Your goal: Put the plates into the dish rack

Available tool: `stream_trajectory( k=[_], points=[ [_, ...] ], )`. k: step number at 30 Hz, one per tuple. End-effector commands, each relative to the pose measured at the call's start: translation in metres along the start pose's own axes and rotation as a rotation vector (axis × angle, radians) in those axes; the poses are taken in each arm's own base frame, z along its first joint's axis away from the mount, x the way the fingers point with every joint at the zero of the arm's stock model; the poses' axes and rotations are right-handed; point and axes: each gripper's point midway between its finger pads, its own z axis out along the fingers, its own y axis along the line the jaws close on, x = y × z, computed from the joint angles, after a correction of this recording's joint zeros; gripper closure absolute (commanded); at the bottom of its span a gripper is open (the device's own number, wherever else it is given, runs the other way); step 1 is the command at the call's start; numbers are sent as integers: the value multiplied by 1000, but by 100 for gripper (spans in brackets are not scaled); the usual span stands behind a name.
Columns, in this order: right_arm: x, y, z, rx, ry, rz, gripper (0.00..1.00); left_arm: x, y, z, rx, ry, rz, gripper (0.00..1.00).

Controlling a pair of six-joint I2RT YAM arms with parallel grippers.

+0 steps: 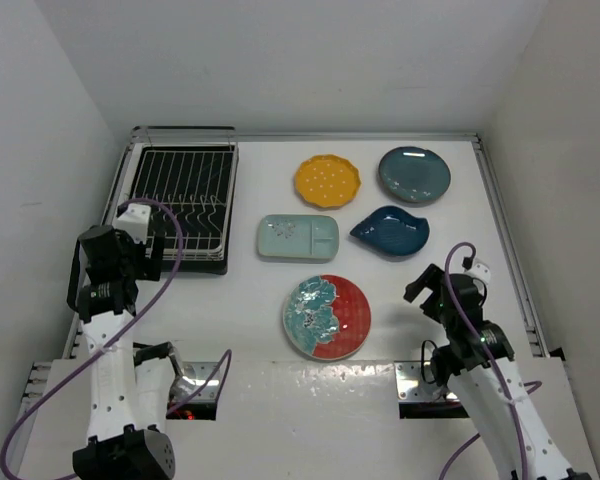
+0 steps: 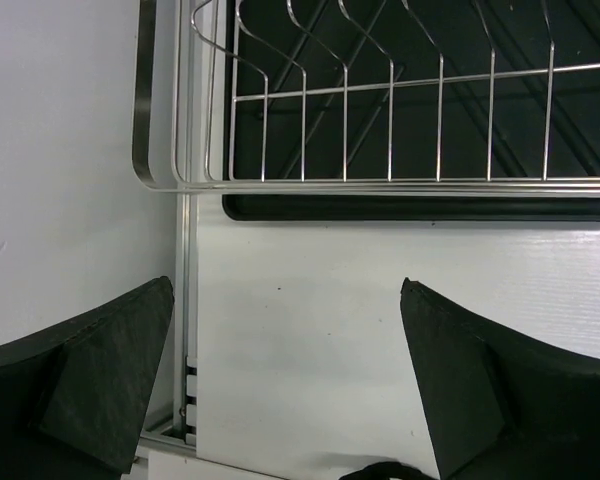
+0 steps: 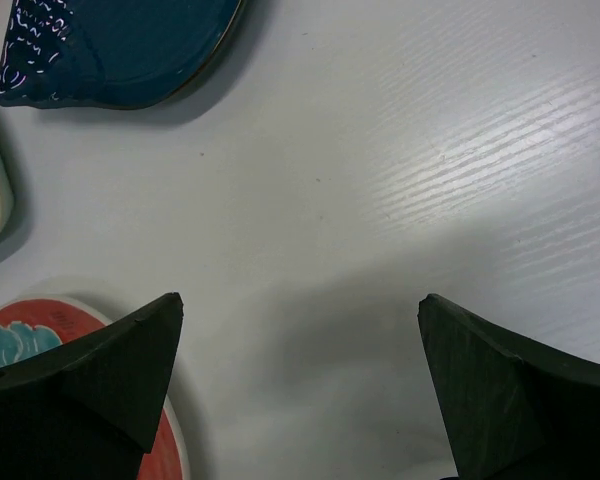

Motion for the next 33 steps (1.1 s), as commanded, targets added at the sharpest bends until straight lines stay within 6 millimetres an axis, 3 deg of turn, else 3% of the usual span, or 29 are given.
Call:
stream_trajectory(
  k=[1,4,6,7,8,10,11,12,13,14,15,16,17,18,20,23,24,27,29,32,33],
  points=[
    [-9,3,6,0,-36,-10,0,-28,3,-7,-19,-94,-14,0],
    [-14,15,9,-51,-45,-15,0,-32,5,-7,-15,-99,42,0],
    [-21,26,10,-85,-60,-19,0,-57,-17,-14,138,-167,158,0],
    [-25,34,8,-109,-50,-21,0,-53,-43,-16,309,-141,330,0],
    [-25,36,9,-111,-35,-56,0,-88,-58,-32,417,-249,346,0],
    [-35,50,5,-157,-36,-95,0,-114,-77,-32,517,-251,365,3],
    [-33,54,7,-155,2,-116,0,-114,-95,-32,575,-178,423,13],
    [-38,63,5,-190,4,-164,0,-134,-106,-13,605,-105,466,22],
    [-39,68,4,-207,13,-182,0,-135,-119,-6,625,-28,501,31],
    [-36,73,7,-218,57,-201,0,-122,-131,-6,665,102,547,39],
    [-33,80,5,-261,84,-244,0,-146,-151,-12,695,87,615,47],
    [-28,81,8,-262,116,-255,0,-134,-176,8,761,196,635,47],
    [-21,89,8,-299,166,-260,0,-136,-191,9,804,221,622,46],
    [-17,89,10,-297,192,-256,0,-148,-209,8,870,192,599,41],
    [-11,93,10,-307,228,-236,0,-148,-239,28,927,197,571,35],
    [-2,101,8,-354,268,-184,0,-159,-291,57,984,95,538,31],
    [-1,102,9,-360,268,-175,0,-156,-303,58,1016,97,529,31],
    [5,99,6,-355,294,-173,0,-152,-325,62,1072,112,521,31],
    [16,91,5,-336,337,-180,2,-148,-339,55,1121,101,554,31],
    [44,88,5,-372,432,-212,7,-134,-350,35,1217,71,620,31],
    [66,79,6,-363,507,-205,9,-131,-352,28,1240,59,639,31]
  ],
)
